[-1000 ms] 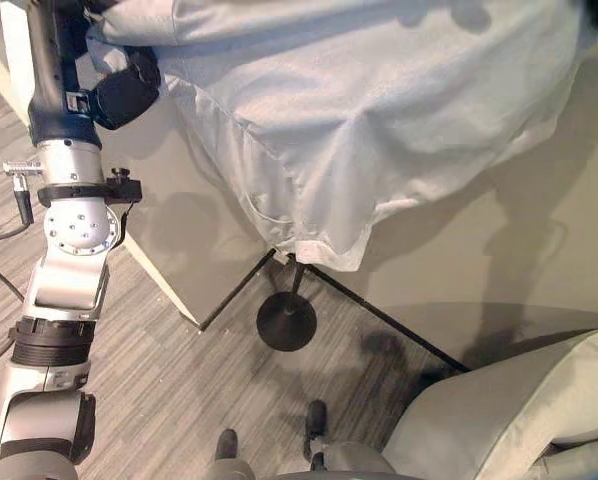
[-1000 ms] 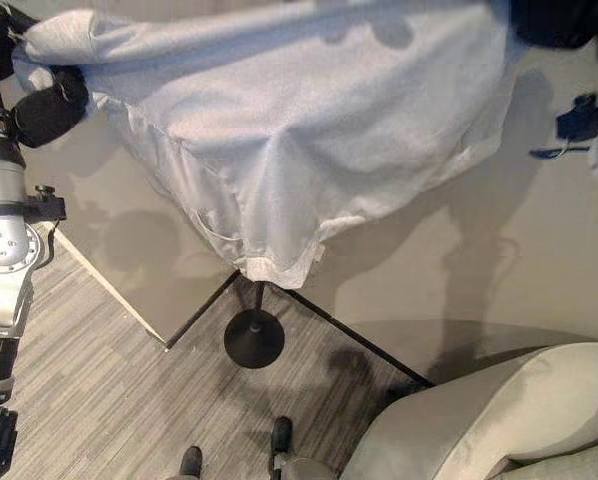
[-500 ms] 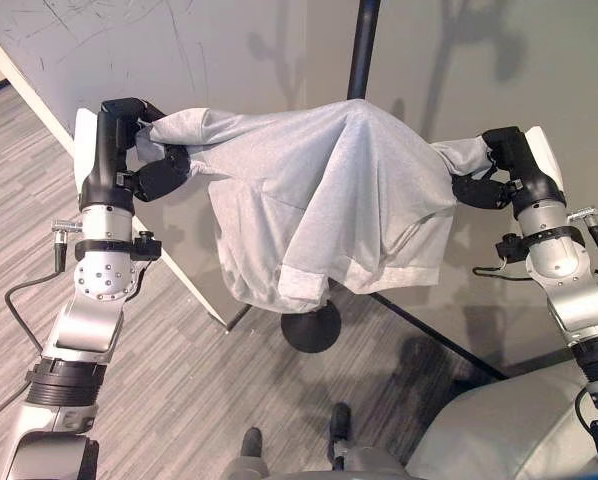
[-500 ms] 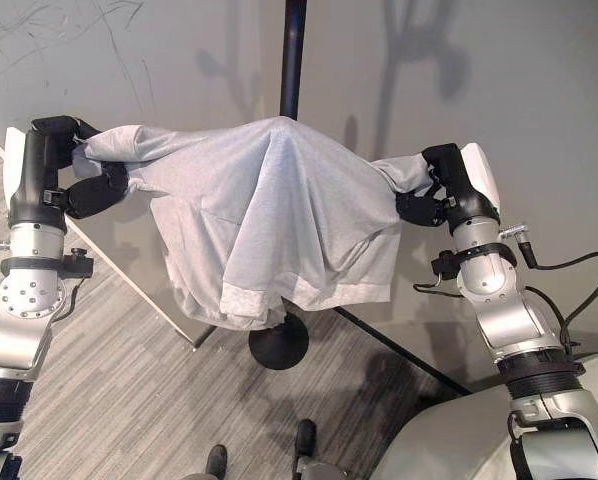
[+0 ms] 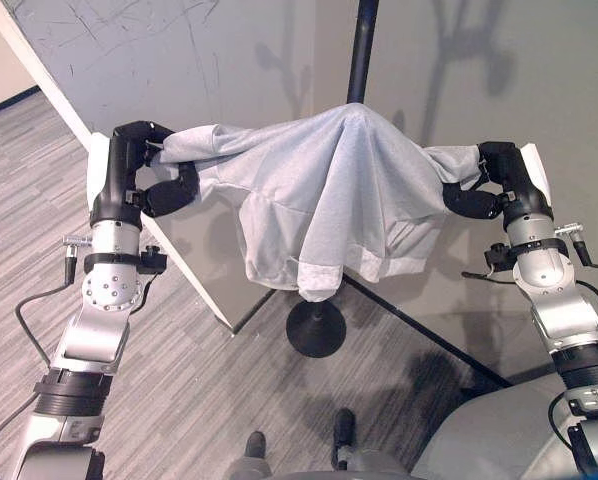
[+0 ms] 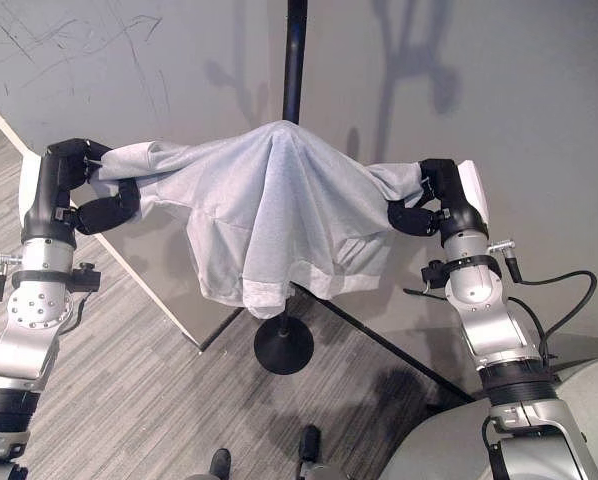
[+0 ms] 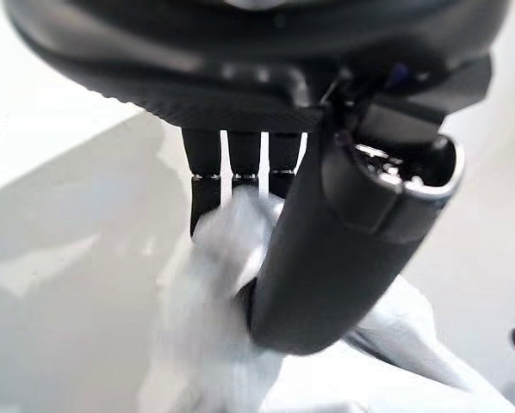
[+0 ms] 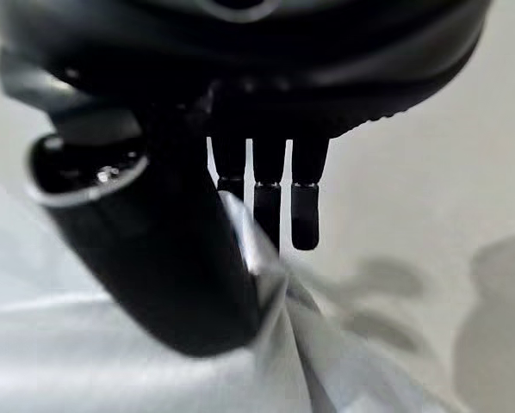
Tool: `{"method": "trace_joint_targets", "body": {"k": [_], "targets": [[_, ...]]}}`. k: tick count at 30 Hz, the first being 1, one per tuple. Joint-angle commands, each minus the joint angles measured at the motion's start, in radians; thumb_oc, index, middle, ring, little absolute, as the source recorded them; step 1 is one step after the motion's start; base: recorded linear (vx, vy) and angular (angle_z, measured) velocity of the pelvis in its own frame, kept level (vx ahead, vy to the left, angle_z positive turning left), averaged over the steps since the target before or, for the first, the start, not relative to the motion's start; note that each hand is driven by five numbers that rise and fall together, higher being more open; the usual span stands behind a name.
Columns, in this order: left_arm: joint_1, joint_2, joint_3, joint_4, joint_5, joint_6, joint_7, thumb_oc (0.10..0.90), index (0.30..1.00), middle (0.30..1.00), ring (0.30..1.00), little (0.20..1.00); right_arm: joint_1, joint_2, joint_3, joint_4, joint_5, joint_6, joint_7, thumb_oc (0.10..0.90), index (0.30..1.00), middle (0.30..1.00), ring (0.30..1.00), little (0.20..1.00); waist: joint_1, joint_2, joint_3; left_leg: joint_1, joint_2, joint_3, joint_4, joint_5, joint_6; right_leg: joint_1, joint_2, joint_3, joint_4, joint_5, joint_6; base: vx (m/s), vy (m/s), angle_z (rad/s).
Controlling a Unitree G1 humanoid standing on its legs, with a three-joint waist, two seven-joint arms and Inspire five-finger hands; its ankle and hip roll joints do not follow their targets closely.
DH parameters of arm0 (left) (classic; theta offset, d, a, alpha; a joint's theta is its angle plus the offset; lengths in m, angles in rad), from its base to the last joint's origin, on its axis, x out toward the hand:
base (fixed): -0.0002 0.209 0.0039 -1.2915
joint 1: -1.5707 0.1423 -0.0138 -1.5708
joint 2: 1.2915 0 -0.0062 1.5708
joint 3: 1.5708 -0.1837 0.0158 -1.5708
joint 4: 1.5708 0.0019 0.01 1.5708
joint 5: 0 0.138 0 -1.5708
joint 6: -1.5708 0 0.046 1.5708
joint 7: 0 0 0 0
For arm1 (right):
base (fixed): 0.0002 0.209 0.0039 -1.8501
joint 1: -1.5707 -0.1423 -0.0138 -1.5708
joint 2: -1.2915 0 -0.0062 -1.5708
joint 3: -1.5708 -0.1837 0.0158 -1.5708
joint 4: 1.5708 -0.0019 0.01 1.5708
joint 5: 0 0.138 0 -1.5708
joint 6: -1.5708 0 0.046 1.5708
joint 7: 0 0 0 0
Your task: Hang the clothes on the sofa on the clothes rack.
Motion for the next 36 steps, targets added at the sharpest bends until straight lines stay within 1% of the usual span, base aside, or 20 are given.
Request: {"method": "trace_joint_targets", "body": {"k": [1, 9, 11, 13, 15, 16, 18, 19, 21, 22, 23, 25, 28, 29, 30, 31, 32, 34, 35, 36], "targets": [[-0.032, 0.044, 0.094, 0.011, 0.03, -0.051, 0.025, 0.8, 0.9, 0.9, 0.9, 0.9, -0.04, -0.019, -0.097, -0.047, 0.026, -0.066, -0.044, 0.8, 0.9, 0.9, 0.9, 0.9, 0.001, -0.076, -0.07, 0.133, -0.068, 0.048, 0.003, -0.104, 0.027, 0.088, -0.031, 0.023, 0.004, -0.122, 0.073, 0.0, 0.0, 0.0], [0.077, 0.018, 0.134, 0.035, 0.028, -0.04, -0.005, 0.8, 0.9, 0.9, 0.9, 0.9, 0.065, -0.021, -0.159, -0.084, 0.003, -0.066, -0.013, 0.8, 0.9, 0.9, 0.9, 0.9, -0.009, -0.082, -0.069, 0.144, -0.069, 0.07, 0.003, -0.113, 0.034, 0.088, -0.029, 0.039, 0.004, -0.113, 0.077, 0.0, 0.012, -0.03], [0.123, -0.003, 0.149, 0.035, 0.022, -0.04, -0.016, 0.8, 0.9, 0.9, 0.9, 0.9, 0.113, -0.011, -0.187, -0.095, -0.006, -0.068, -0.006, 0.8, 0.9, 0.9, 0.9, 0.9, -0.012, -0.082, -0.067, 0.144, -0.07, 0.076, 0.003, -0.116, 0.037, 0.085, -0.03, 0.042, 0.004, -0.109, 0.078, -0.01, 0.034, -0.05], [0.212, -0.045, 0.162, 0.037, 0.003, -0.039, -0.055, 0.8, 0.9, 0.9, 0.9, 0.9, 0.21, 0.039, -0.235, -0.103, 0.006, -0.076, 0.009, 0.8, 0.9, 0.9, 0.9, 0.9, -0.017, -0.084, -0.06, 0.139, -0.073, 0.085, 0.003, -0.119, 0.043, 0.078, -0.033, 0.047, 0.004, -0.102, 0.081, -0.05, 0.055, -0.06], [0.276, -0.072, 0.164, 0.06, 0.001, -0.036, -0.079, 0.8, 0.9, 0.9, 0.9, 0.9, 0.282, 0.094, -0.25, -0.105, 0.032, -0.079, 0.041, 0.8, 0.9, 0.9, 0.9, 0.9, -0.024, -0.085, -0.056, 0.138, -0.074, 0.092, 0.003, -0.121, 0.046, 0.075, -0.036, 0.052, 0.004, -0.096, 0.082, -0.05, 0.053, -0.12], [0.315, -0.103, 0.156, 0.091, -0.007, -0.032, -0.095, 0.8, 0.9, 0.9, 0.9, 0.9, 0.327, 0.131, -0.24, -0.101, 0.042, -0.081, 0.068, 0.8, 0.9, 0.9, 0.9, 0.9, -0.027, -0.086, -0.052, 0.138, -0.077, 0.098, 0.003, -0.12, 0.05, 0.073, -0.039, 0.054, 0.004, -0.09, 0.084, -0.05, 0.056, -0.17], [0.371, -0.139, 0.152, 0.127, -0.001, -0.025, -0.131, 0.8, 0.9, 0.9, 0.9, 0.9, 0.395, 0.177, -0.234, -0.089, 0.033, -0.07, 0.111, 0.8, 0.9, 0.9, 0.9, 0.9, -0.036, -0.085, -0.046, 0.138, -0.079, 0.107, 0.003, -0.126, 0.055, 0.068, -0.039, 0.059, 0.004, -0.082, 0.087, -0.05, 0.065, -0.14], [0.402, -0.16, 0.137, 0.174, 0.013, -0.02, -0.137, 0.8, 0.9, 0.9, 0.9, 0.9, 0.427, 0.207, -0.21, -0.06, 0.029, -0.07, 0.125, 0.8, 0.9, 0.9, 0.9, 0.9, -0.039, -0.082, -0.044, 0.144, -0.076, 0.122, 0.003, -0.132, 0.057, 0.068, -0.035, 0.067, 0.004, -0.078, 0.089, -0.04, 0.057, -0.14], [0.415, -0.176, 0.125, 0.208, 0.018, -0.016, -0.14, 0.8, 0.9, 0.9, 0.9, 0.9, 0.453, 0.224, -0.198, -0.037, 0.025, -0.068, 0.137, 0.8, 0.9, 0.9, 0.9, 0.9, -0.041, -0.085, -0.044, 0.139, -0.082, 0.13, 0.004, -0.127, 0.061, 0.06, -0.04, 0.074, 0.004, -0.07, 0.09, -0.08, 0.091, -0.28], [0.439, -0.213, 0.088, 0.311, 0.037, 0.002, -0.143, 0.8, 0.9, 0.9, 0.9, 0.9, 0.499, 0.279, -0.174, 0.026, 0.036, -0.057, 0.153, 0.8, 0.9, 0.9, 0.9, 0.9, -0.05, -0.083, -0.035, 0.14, -0.088, 0.143, 0.006, -0.133, 0.068, 0.056, -0.044, 0.085, 0.004, -0.058, 0.093, -0.09, 0.113, -0.3], [0.438, -0.213, 0.087, 0.315, 0.037, -0.001, -0.142, 0.8, 0.9, 0.9, 0.9, 0.9, 0.499, 0.279, -0.174, 0.027, 0.037, -0.058, 0.153, 0.8, 0.9, 0.9, 0.9, 0.9, -0.049, -0.084, -0.036, 0.139, -0.088, 0.144, 0.006, -0.133, 0.068, 0.054, -0.045, 0.086, 0.004, -0.057, 0.094, -0.1, 0.122, -0.27], [0.432, -0.249, 0.026, 0.442, 0.042, 0.014, -0.159, 0.8, 0.9, 0.9, 0.9, 0.9, 0.53, 0.317, -0.148, 0.093, 0.025, -0.044, 0.157, 0.8, 0.9, 0.9, 0.9, 0.9, -0.061, -0.081, -0.028, 0.133, -0.097, 0.154, 0.011, -0.141, 0.074, 0.044, -0.053, 0.094, 0.009, -0.047, 0.1, -0.11, 0.119, -0.19], [0.405, -0.277, -0.057, 0.602, 0.047, 0.021, -0.172, 0.8, 0.9, 0.9, 0.9, 0.9, 0.516, 0.358, -0.097, 0.212, 0.007, -0.038, 0.132, 0.8, 0.9, 0.9, 0.9, 0.9, -0.076, -0.075, -0.016, 0.127, -0.112, 0.174, 0.013, -0.147, 0.088, 0.02, -0.065, 0.114, 0.027, -0.029, 0.114, -0.15, 0.156, -0.18], [0.402, -0.277, -0.058, 0.606, 0.047, 0.018, -0.171, 0.8, 0.9, 0.9, 0.9, 0.9, 0.514, 0.358, -0.097, 0.214, 0.007, -0.039, 0.131, 0.8, 0.9, 0.9, 0.9, 0.9, -0.075, -0.075, -0.015, 0.126, -0.113, 0.174, 0.014, -0.147, 0.088, 0.018, -0.065, 0.115, 0.027, -0.029, 0.114, -0.17, 0.196, -0.33], [0.379, -0.293, -0.098, 0.69, 0.045, 0.012, -0.183, 0.8, 0.9, 0.9, 0.9, 0.9, 0.503, 0.376, -0.064, 0.27, -0.032, -0.029, 0.116, 0.8, 0.9, 0.9, 0.9, 0.9, -0.088, -0.071, -0.007, 0.124, -0.127, 0.191, 0.006, -0.146, 0.1, -0.005, -0.077, 0.133, 0.035, -0.008, 0.128, -0.25, 0.273, -0.36], [0.348, -0.303, -0.135, 0.759, 0.056, 0.009, -0.174, 0.8, 0.9, 0.9, 0.9, 0.9, 0.491, 0.388, -0.032, 0.317, -0.058, -0.025, 0.103, 0.8, 0.9, 0.9, 0.9, 0.9, -0.101, -0.076, 0.008, 0.116, -0.145, 0.206, 0.005, -0.142, 0.113, -0.033, -0.088, 0.159, 0.04, 0.034, 0.149, -0.25, 0.273, -0.34], [0.346, -0.303, -0.135, 0.761, 0.056, 0.008, -0.174, 0.8, 0.9, 0.9, 0.9, 0.9, 0.491, 0.388, -0.032, 0.318, -0.059, -0.025, 0.102, 0.8, 0.9, 0.9, 0.9, 0.9, -0.099, -0.077, 0.008, 0.116, -0.146, 0.208, 0.005, -0.142, 0.114, -0.034, -0.088, 0.161, 0.041, 0.035, 0.15, -0.22, 0.202, -0.38], [0.323, -0.304, -0.155, 0.806, 0.054, 0.003, -0.168, 0.8, 0.9, 0.9, 0.9, 0.9, 0.478, 0.401, -0.013, 0.344, -0.058, -0.022, 0.095, 0.8, 0.9, 0.9, 0.9, 0.9, -0.108, -0.087, 0.026, 0.107, -0.161, 0.233, 0.003, -0.139, 0.127, -0.067, -0.098, 0.192, 0.041, 0.088, 0.177, -0.23, 0.156, -0.6], [0.309, -0.289, -0.169, 0.795, 0.065, -0.007, -0.16, 0.8, 0.9, 0.9, 0.9, 0.9, 0.466, 0.416, 0.001, 0.348, -0.054, -0.023, 0.087, 0.8, 0.9, 0.9, 0.9, 0.9, -0.115, -0.099, 0.049, 0.097, -0.166, 0.264, 0.003, -0.134, 0.134, -0.097, -0.108, 0.203, 0.039, 0.133, 0.203, -0.22, 0.124, -0.76], [0.308, -0.288, -0.169, 0.795, 0.065, -0.007, -0.161, 0.8, 0.9, 0.9, 0.9, 0.9, 0.466, 0.417, 0.001, 0.348, -0.054, -0.023, 0.087, 0.8, 0.9, 0.9, 0.9, 0.9, -0.113, -0.1, 0.048, 0.096, -0.167, 0.266, 0.003, -0.134, 0.135, -0.1, -0.108, 0.206, 0.04, 0.134, 0.204, -0.23, 0.087, -0.71]]}}
